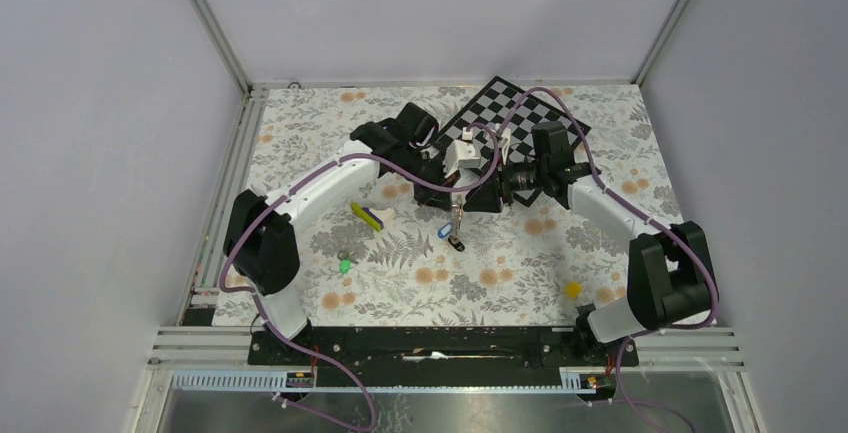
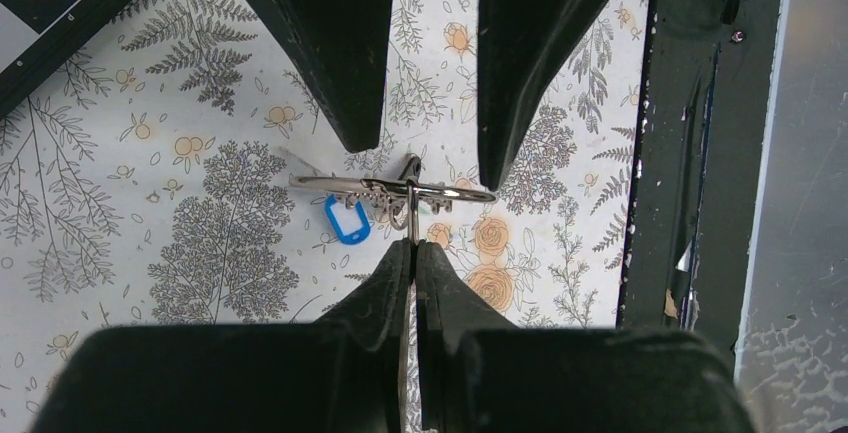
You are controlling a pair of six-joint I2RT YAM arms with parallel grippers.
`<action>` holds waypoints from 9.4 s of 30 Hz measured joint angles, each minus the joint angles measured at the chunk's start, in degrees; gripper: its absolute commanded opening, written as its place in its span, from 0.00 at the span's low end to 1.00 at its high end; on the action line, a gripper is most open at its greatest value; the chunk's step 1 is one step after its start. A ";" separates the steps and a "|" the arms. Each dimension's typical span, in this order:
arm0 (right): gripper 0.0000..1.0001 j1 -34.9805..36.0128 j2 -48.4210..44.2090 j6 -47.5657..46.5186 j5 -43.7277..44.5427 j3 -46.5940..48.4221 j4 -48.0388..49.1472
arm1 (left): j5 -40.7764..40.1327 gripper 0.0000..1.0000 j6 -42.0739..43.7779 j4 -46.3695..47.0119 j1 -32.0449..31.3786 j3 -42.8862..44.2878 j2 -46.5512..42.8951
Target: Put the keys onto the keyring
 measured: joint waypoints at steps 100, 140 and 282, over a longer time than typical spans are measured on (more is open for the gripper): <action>0.00 -4.63 14.53 79.80 -3.37 -9.51 77.22 | 9.92 0.35 -13.64 42.47 6.80 -21.62 -10.67; 0.02 -4.70 14.53 79.14 -3.39 -9.68 76.98 | 12.28 0.00 -19.34 49.20 6.78 -23.50 -9.90; 0.00 -3.67 -4.90 58.40 3.54 -7.76 70.14 | 22.49 0.65 -43.65 59.19 13.40 -23.76 -13.31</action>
